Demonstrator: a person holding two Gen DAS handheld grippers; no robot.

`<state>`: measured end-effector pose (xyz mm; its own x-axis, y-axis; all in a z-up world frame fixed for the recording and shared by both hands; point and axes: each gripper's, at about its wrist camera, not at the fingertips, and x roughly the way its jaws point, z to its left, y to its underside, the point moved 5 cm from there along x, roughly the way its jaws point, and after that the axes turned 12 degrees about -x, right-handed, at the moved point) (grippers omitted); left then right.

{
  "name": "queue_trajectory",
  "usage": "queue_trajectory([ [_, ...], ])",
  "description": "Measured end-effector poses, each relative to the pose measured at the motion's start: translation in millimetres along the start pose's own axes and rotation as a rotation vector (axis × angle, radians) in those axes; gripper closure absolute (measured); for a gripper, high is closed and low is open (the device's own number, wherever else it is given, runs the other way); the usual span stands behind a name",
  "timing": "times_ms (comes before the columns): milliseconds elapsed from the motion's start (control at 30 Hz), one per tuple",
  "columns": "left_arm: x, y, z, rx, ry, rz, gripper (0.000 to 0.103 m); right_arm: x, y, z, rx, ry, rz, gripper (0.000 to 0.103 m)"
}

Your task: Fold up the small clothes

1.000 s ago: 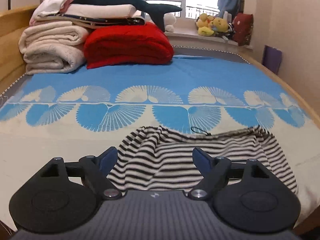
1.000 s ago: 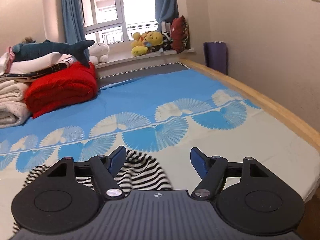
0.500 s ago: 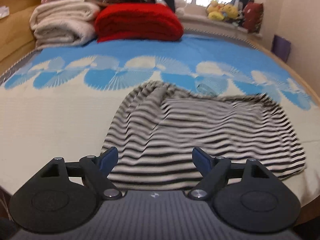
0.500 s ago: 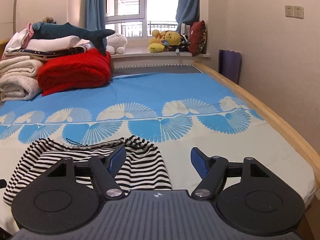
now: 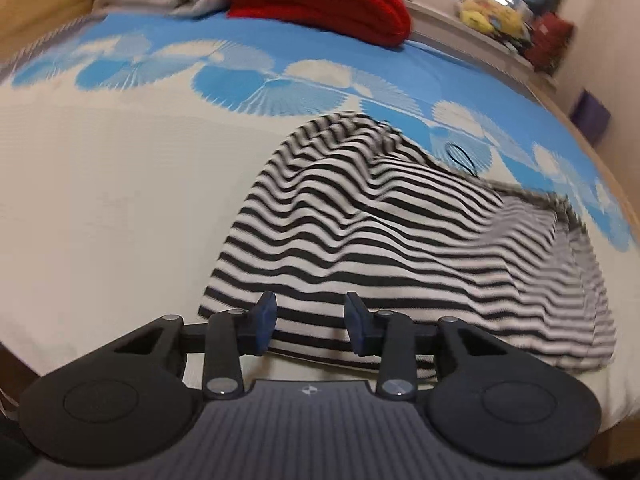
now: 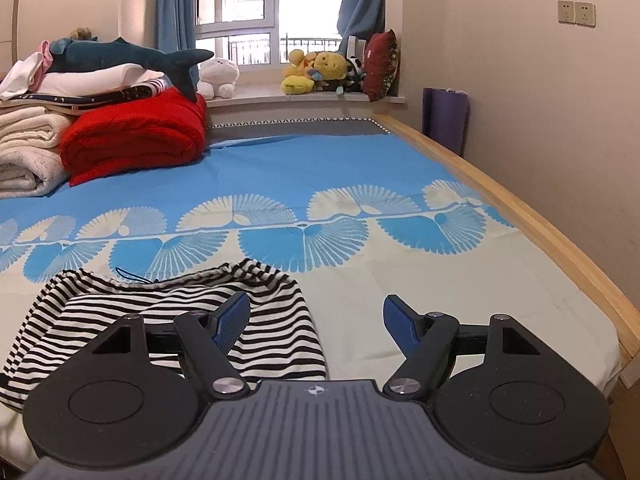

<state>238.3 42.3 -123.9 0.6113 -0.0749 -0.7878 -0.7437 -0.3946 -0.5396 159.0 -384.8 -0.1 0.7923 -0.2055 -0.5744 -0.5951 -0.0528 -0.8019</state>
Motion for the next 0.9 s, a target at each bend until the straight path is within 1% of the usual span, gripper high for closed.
queue_trajectory([
  [133, 9.4, -7.9, 27.7, -0.199, 0.027, 0.077, 0.062, 2.6, 1.8, -4.6, 0.017, 0.009, 0.014, 0.028],
  [200, 17.3, -7.7, 41.8, -0.315, 0.059, 0.138, 0.062, 2.1, 2.4, -7.1, 0.029, 0.007, 0.016, 0.028],
  [267, 25.7, -4.8, 51.6, -0.404, 0.076, 0.198, 0.06, 1.6, 2.3, -8.5, 0.033, 0.005, 0.013, 0.028],
  [300, 27.9, -3.1, 54.7, -0.431, 0.073, 0.209, 0.06, 1.4, 2.6, -9.0, 0.036, 0.004, 0.013, 0.027],
  [400, 33.9, -0.9, 62.0, -0.487, 0.053, 0.227, 0.055, 3.3, 2.8, -12.7, 0.052, 0.0, 0.019, 0.027],
  [500, 40.7, 0.4, 67.5, -0.542, 0.045, 0.236, 0.054, 7.3, 3.4, -16.0, 0.064, -0.001, 0.033, 0.027],
  [600, 44.9, 0.5, 70.9, -0.578, 0.035, 0.228, 0.054, 11.3, 5.1, -19.7, 0.069, -0.002, 0.047, 0.027],
  [733, 47.8, -0.7, 67.3, -0.568, 0.016, 0.213, 0.054, 14.9, 8.4, -25.3, 0.077, -0.002, 0.063, 0.027],
  [900, 50.8, -1.3, 62.6, -0.552, 0.004, 0.204, 0.051, 18.5, 11.8, -31.4, 0.093, -0.005, 0.083, 0.027],
])
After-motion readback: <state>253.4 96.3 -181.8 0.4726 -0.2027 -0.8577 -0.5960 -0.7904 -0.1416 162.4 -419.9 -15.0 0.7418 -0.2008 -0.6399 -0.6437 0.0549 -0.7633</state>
